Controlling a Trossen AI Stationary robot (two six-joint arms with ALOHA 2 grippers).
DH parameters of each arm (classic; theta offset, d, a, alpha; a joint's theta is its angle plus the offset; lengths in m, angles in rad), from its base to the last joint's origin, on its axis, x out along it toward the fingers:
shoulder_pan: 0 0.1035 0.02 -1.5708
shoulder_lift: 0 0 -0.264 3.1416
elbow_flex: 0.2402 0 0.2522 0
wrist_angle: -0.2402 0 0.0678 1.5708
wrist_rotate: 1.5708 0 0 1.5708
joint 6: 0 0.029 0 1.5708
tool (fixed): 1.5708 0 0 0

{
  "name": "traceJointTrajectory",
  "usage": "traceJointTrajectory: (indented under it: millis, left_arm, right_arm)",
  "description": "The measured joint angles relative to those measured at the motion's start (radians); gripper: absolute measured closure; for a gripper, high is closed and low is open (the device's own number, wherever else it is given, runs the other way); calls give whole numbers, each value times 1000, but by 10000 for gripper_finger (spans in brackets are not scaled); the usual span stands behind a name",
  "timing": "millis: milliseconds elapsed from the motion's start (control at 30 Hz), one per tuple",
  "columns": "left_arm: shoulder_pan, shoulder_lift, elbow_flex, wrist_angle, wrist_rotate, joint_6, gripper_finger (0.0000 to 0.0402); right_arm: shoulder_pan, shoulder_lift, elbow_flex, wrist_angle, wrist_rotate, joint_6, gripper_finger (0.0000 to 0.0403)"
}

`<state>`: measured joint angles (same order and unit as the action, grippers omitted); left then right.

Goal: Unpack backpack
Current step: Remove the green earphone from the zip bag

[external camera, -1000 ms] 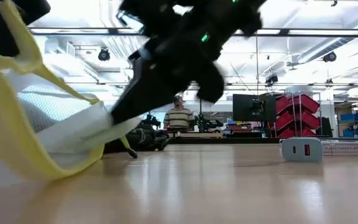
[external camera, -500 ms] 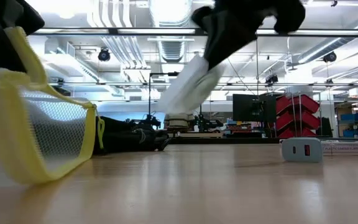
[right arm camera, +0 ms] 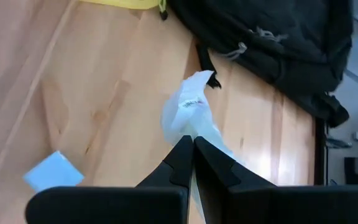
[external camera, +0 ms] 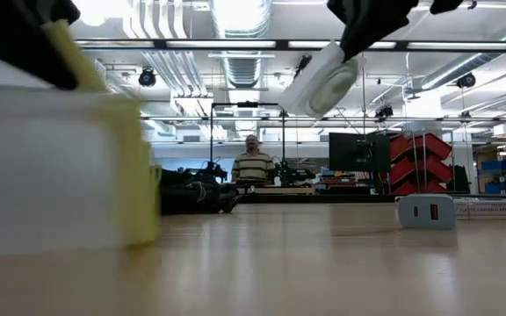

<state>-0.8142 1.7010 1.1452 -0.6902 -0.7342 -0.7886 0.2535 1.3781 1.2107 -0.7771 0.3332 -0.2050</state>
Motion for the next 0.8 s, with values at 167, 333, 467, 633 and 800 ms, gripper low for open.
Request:
traceJointTrajectory:
  millis: [167,333,467,633,800]
  left_arm:
    - [44,-1,53,32,-70,116,402]
    - [93,-2,116,117,-131,178,402]
    - [115,-2,119,288,-205,279,402]
    - [124,3,74,546,-307,434,401]
    - [139,20,39,733,-331,610,401]
  right_arm:
    - [-22,-35,-59,3,18,4,403]
    - [-33,-49,-102,5,19,31,403]
    - [-31,-62,-149,9,14,70,403]
    - [-30,-79,-237,61,0,100,403]
    - [-26,-82,-300,154,-43,102,403]
